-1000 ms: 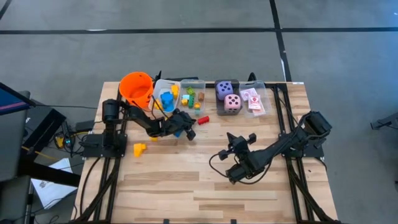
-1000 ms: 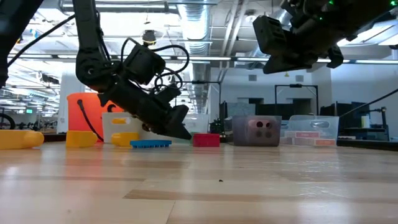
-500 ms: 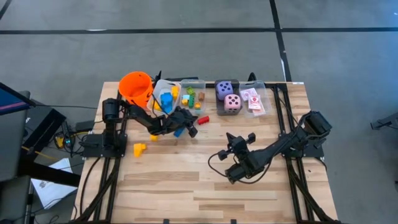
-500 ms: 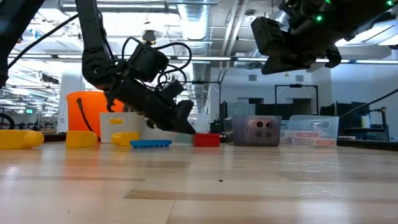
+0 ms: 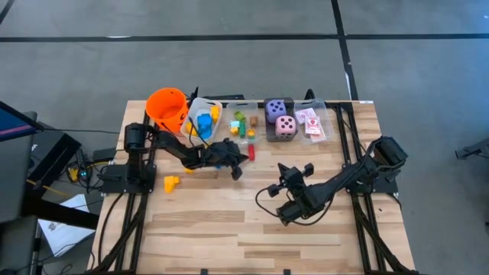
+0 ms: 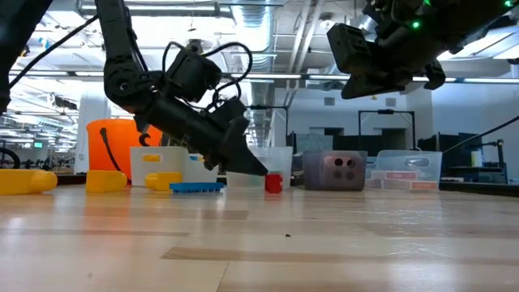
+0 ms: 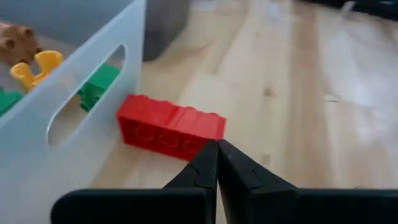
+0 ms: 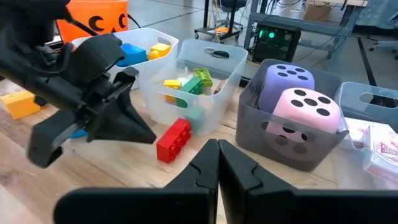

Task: Pick & Place Toys
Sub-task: Put the small red game piece into the left transparent bin

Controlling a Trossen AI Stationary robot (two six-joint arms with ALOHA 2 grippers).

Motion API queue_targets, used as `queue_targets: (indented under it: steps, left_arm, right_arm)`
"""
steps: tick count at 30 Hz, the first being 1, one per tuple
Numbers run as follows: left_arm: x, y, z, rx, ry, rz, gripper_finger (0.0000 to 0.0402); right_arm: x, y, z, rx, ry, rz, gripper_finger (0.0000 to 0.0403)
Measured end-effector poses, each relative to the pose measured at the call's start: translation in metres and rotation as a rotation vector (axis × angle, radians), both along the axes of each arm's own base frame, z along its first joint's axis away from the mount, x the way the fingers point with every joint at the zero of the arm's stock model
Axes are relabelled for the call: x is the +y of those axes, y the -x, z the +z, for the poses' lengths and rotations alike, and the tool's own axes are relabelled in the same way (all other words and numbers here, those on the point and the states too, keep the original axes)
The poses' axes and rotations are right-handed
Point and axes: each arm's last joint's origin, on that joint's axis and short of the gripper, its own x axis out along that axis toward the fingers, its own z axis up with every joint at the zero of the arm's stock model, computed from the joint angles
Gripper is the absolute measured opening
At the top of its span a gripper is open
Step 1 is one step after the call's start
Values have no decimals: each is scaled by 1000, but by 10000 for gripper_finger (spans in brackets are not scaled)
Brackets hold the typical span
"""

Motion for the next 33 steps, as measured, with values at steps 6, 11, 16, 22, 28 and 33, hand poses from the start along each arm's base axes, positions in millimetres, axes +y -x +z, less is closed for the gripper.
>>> queue_targets:
  steps: [6, 11, 16, 22, 28, 33]
  left_arm:
    - [-12, -1, 14, -32, 12, -46, 0]
    - [-18, 4, 48, -82, 2, -62, 0]
    - [-28, 24, 100, -123, -37, -100, 0]
    - [-35, 68, 152, -133, -104, -143, 0]
    - [-37, 120, 168, -171, -91, -116, 0]
    - [-36, 153, 166, -245, -123, -34, 0]
  right_arm:
    - [2, -3, 0, -13, -41, 9, 0]
    - [7, -12, 1, -40, -65, 43, 0]
    - [12, -28, 1, -109, -88, 78, 0]
    - [5, -56, -34, -125, -90, 58, 16]
    - [-8, -87, -82, -81, -115, 20, 114]
    - [-10, -112, -105, -74, -130, 6, 237]
